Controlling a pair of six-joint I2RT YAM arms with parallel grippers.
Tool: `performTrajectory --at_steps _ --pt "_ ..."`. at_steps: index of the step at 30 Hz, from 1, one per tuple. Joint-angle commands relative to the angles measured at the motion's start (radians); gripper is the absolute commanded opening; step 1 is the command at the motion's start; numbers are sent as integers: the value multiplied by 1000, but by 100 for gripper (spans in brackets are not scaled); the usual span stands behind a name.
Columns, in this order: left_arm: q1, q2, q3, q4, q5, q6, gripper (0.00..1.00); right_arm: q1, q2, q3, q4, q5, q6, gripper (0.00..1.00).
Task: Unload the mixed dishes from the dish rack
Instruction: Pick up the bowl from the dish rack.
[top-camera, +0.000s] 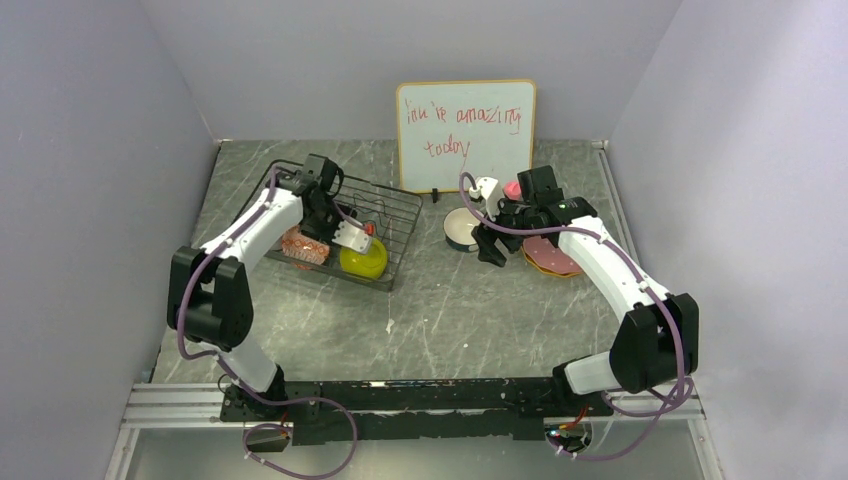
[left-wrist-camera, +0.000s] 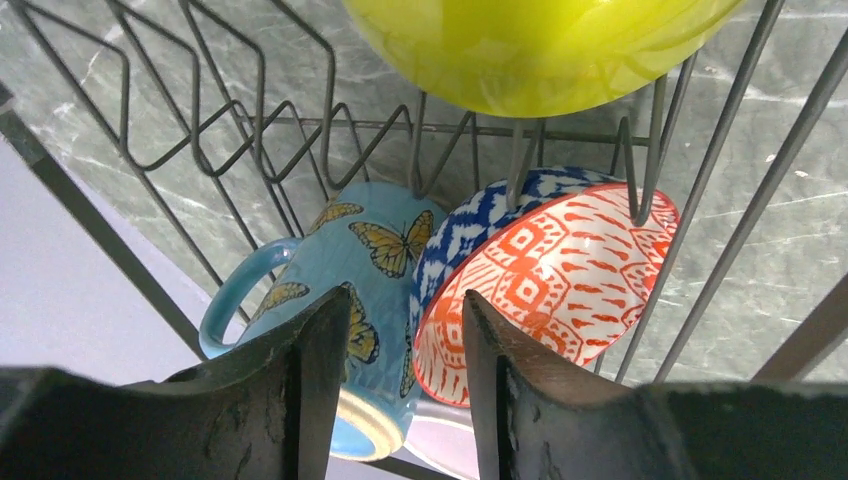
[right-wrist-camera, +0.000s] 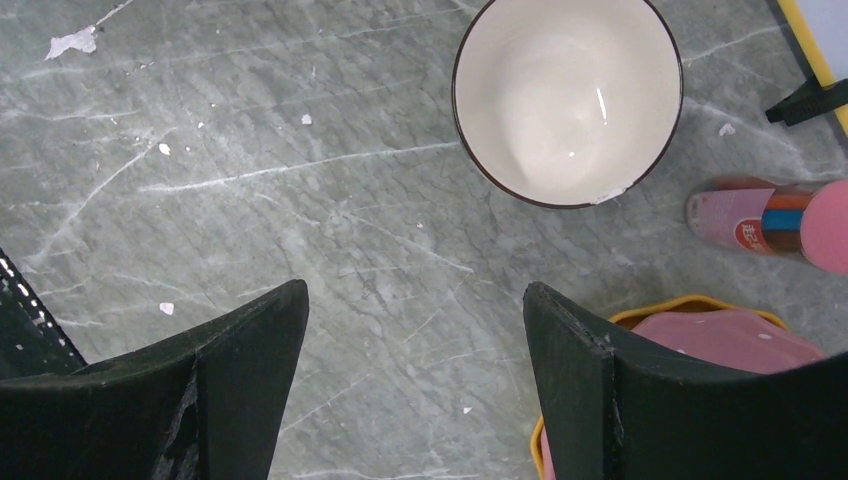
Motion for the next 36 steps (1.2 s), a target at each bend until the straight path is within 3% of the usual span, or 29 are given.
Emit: performTrajectory --at_steps 1,9,18,31,36 --pt "-19 3 -46 48 -21 94 50 -7 -4 -2 33 -18 -24 82" --pt "-30 17 -86 84 -55 116 45 -11 3 -1 31 -22 -27 82" --pt "-31 16 -142 147 -95 114 33 -15 1 -5 32 -28 -29 82" --pt "-30 -89 -119 114 -90 92 4 -17 -5 -2 29 -37 -28 82" --pt "-30 -143 -107 88 -97 91 3 -16 -5 -1 29 -38 -27 82"
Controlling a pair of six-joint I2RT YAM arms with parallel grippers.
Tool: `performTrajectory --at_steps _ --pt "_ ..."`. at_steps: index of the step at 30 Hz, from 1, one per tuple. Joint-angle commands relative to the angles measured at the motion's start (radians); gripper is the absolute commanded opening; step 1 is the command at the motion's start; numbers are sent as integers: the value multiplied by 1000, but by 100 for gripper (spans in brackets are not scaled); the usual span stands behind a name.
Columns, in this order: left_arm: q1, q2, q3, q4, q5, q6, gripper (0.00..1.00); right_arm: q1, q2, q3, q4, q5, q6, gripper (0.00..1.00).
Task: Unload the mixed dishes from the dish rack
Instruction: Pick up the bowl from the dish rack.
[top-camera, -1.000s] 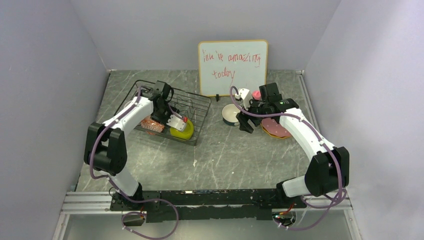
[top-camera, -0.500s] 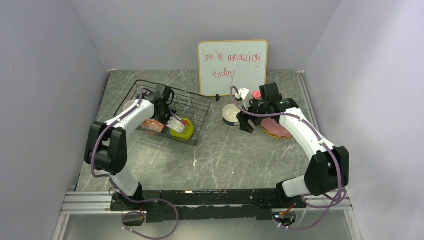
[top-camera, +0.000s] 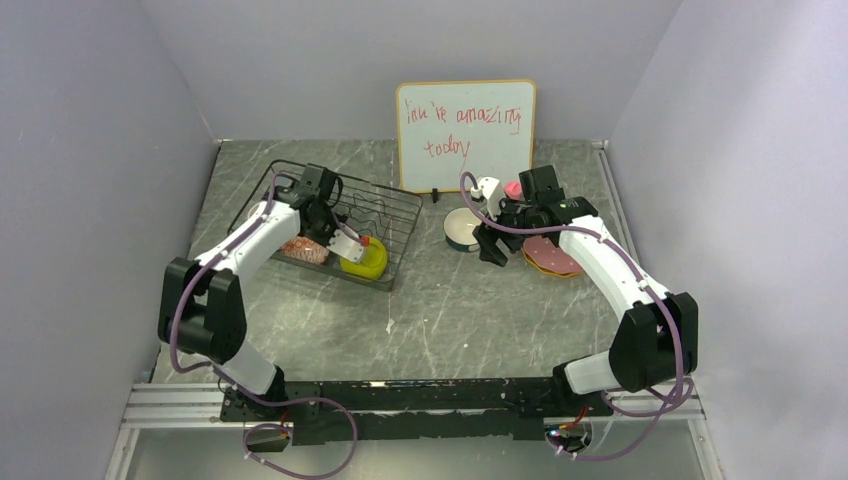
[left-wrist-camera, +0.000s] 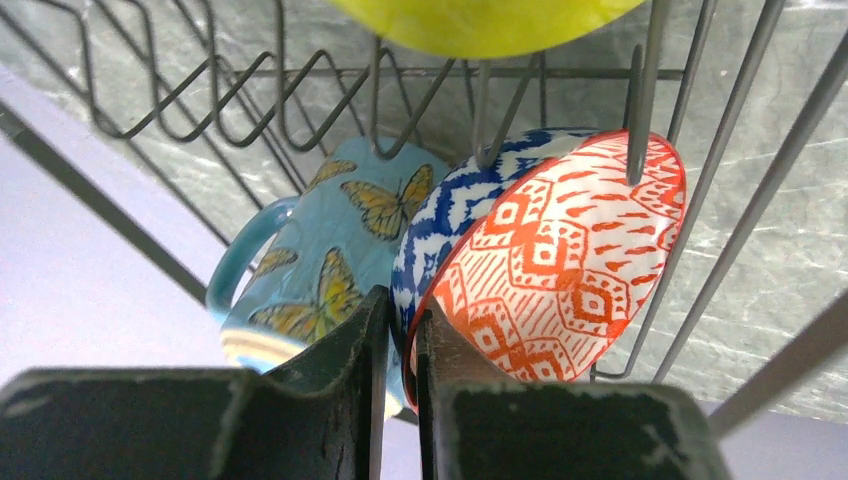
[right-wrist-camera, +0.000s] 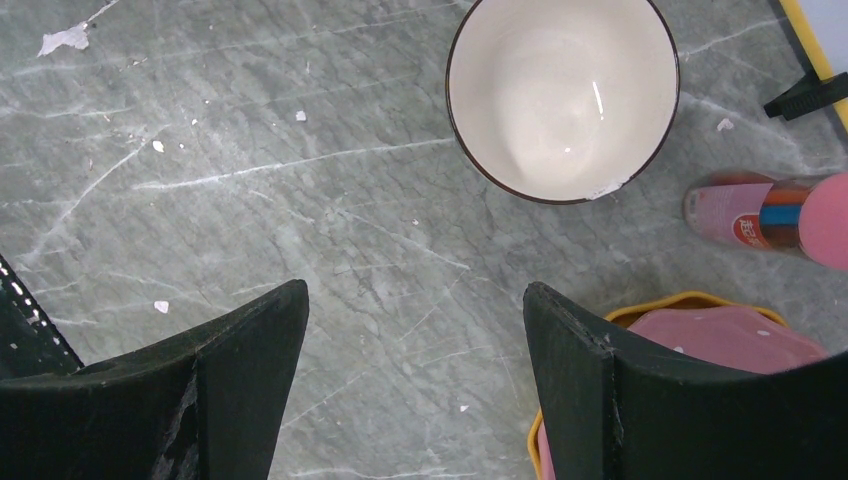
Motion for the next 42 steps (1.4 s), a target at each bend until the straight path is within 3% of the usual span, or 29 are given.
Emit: performTrajectory --at_steps 1,12,23,28,34,42 --pt "-11 -93 33 -42 35 -6 3 -4 -8 0 29 -33 -16 82" --pt "-11 -159 60 -63 -23 -49 3 -4 -5 6 29 -41 -11 82" --pt "-11 -181 208 -75 42 -316 3 -5 -49 18 64 -37 43 82" --pt "-11 -171 300 -65 88 -520 3 -4 -80 32 94 -30 90 82" --pt "-11 -116 465 -142 150 -882 3 -4 -106 99 100 -32 156 82" --pt "-12 -72 546 -132 258 -1361 3 -4 -120 231 177 -88 380 84"
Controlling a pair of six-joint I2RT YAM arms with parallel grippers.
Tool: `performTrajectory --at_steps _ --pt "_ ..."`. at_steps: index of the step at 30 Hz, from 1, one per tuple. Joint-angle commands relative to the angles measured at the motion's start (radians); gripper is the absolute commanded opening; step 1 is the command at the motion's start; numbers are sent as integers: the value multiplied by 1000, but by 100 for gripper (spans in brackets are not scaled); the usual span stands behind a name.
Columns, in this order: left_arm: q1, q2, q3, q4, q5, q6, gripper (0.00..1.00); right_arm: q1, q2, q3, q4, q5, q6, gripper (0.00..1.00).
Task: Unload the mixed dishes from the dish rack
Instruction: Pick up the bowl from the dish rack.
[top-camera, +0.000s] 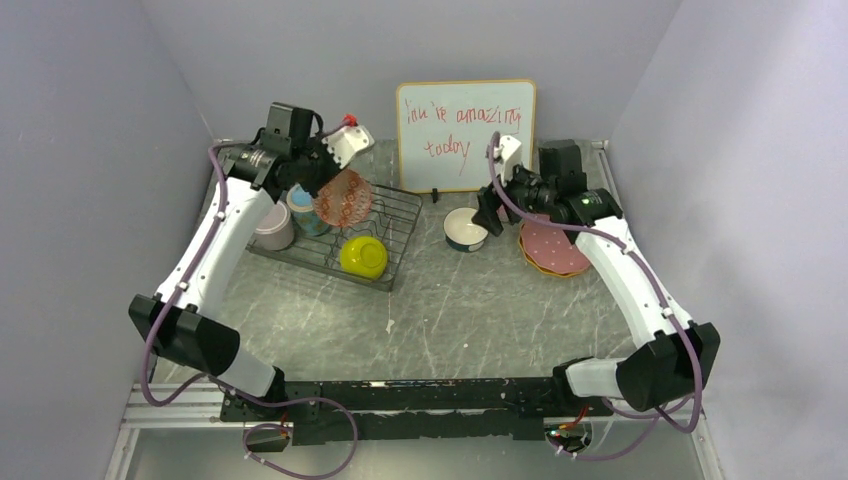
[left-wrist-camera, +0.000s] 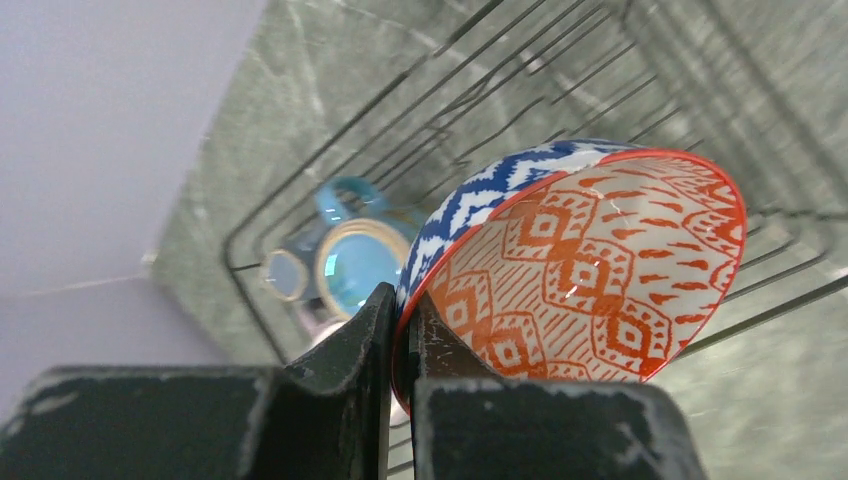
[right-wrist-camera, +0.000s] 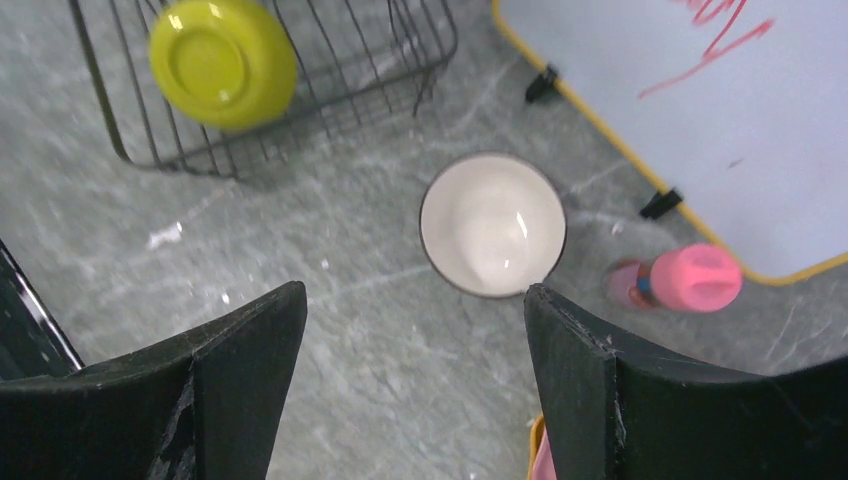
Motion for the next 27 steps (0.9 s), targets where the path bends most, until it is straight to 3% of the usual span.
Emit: performTrajectory --at_steps 1,5,12,20,27 --pt "-3 37 80 13 92 -371 3 -3 -21 124 102 -70 196 84" --pt "-3 94 144 19 125 -548 2 0 9 195 156 -104 335 82" --pt "-11 113 85 170 194 -861 3 28 71 274 230 -55 514 78" --pt "-84 107 28 310 103 -1118 3 88 177 347 188 39 540 77" --pt "-137 117 12 350 47 -1203 3 149 226 386 159 110 516 77"
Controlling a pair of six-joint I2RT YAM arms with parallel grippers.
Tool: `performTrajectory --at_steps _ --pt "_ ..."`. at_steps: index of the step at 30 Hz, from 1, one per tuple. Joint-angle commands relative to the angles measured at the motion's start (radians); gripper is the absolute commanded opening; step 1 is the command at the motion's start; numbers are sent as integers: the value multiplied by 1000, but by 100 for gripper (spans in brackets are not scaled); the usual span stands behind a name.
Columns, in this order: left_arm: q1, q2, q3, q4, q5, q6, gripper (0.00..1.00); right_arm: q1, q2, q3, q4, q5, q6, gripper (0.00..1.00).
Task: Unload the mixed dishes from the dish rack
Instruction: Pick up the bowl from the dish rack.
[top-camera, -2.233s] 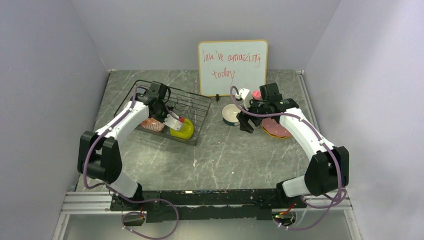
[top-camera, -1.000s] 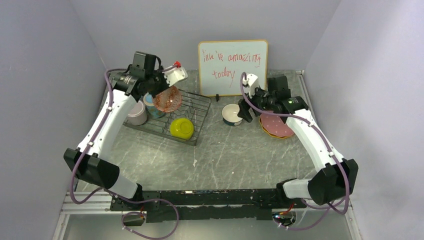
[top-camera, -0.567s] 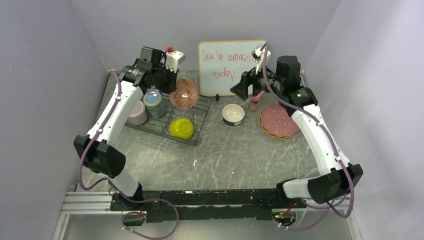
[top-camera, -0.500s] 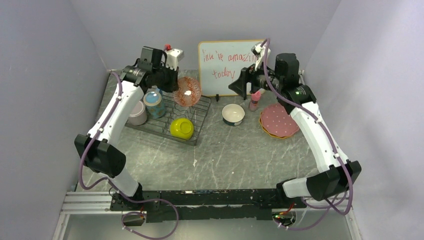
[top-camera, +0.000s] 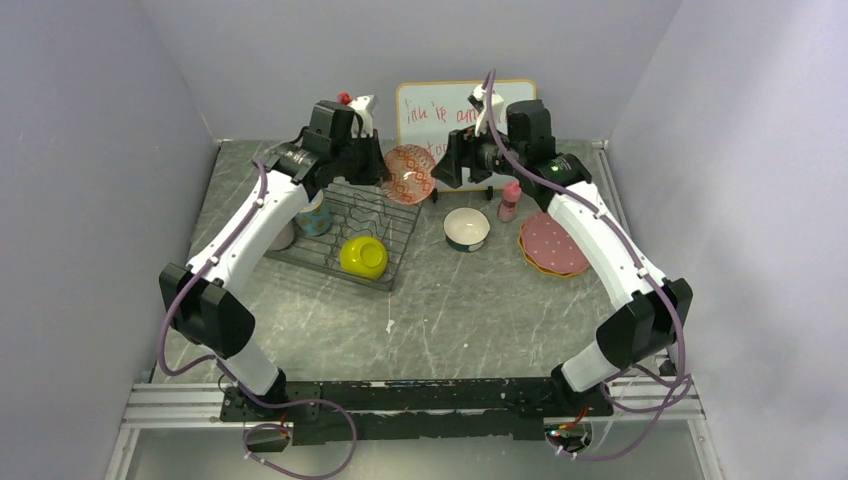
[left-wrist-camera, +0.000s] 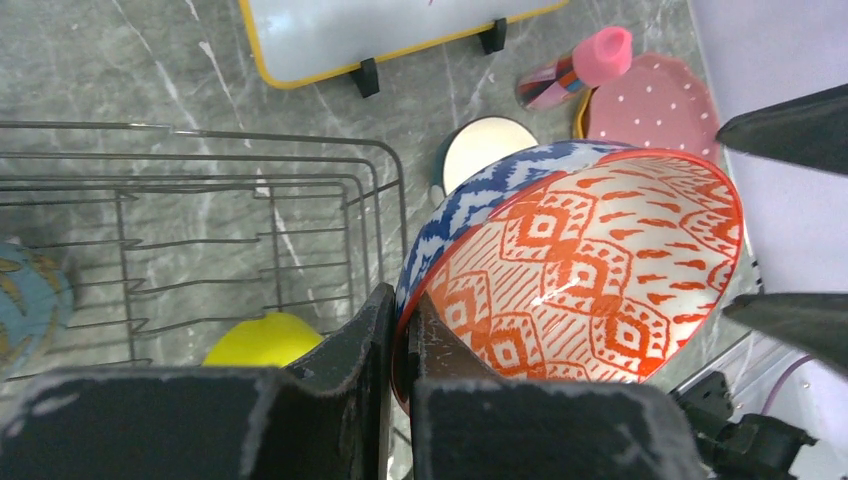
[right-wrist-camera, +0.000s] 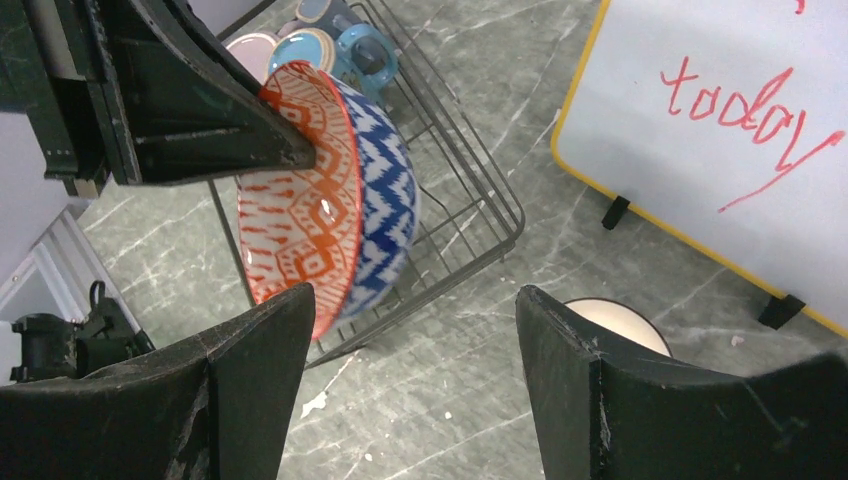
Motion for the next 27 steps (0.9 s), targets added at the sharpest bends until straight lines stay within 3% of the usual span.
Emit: performTrajectory --at_steps 1,16,24,27 --pt "-31 -11 0 117 -44 -114 3 38 13 78 -3 83 -6 76" --pt "-103 -26 -37 161 -137 -144 3 145 102 154 -67 401 -127 54" --pt "-110 -39 -47 162 -159 -133 3 166 127 168 -64 455 -173 32" --pt "-111 -44 -52 163 -167 -129 3 172 132 168 -61 464 -182 19"
